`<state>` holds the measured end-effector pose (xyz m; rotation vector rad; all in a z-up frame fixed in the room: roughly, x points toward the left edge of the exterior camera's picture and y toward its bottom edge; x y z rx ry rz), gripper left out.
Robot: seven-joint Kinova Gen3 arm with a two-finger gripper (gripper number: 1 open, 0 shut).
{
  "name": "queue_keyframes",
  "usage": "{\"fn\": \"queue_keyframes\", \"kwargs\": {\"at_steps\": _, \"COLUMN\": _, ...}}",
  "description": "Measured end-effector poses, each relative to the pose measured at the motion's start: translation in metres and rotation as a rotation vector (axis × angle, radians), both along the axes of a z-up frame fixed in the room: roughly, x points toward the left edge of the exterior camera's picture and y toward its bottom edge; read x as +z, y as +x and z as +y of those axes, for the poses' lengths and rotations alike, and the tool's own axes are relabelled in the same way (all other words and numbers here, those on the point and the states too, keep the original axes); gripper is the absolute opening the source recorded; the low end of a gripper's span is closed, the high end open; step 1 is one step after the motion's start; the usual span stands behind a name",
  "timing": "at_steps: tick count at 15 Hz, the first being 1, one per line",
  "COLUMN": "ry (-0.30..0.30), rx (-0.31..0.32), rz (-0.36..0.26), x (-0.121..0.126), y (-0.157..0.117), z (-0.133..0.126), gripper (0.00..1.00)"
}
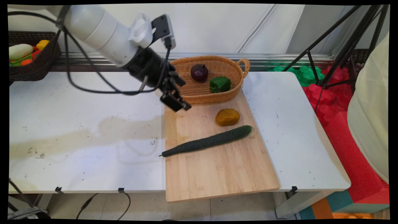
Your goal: Pick up the cucumber from the cutting board
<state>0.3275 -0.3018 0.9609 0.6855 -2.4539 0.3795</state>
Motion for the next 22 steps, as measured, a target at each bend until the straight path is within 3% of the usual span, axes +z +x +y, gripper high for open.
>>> {"fn": "queue_keyframes", "kwargs": {"at_steps": 6, "ry": 0.056, "rx": -0.045, "rz": -0.037, "x": -0.021, "y": 0.000, "z": 0.023, "gripper": 1.00}}
{"fn": "queue_keyframes", "kwargs": {"at_steps": 17, "ry": 0.123, "rx": -0.055, "rz": -0.126, "x": -0.115, "y": -0.037, "z": 0.010, "gripper": 1.00}}
{"fn": "queue_keyframes", "kwargs": {"at_steps": 22, "ry": 0.133, "rx": -0.054, "rz": -0.133, "x": -0.139, "y": -0.048, "z": 0.005, "gripper": 1.00}}
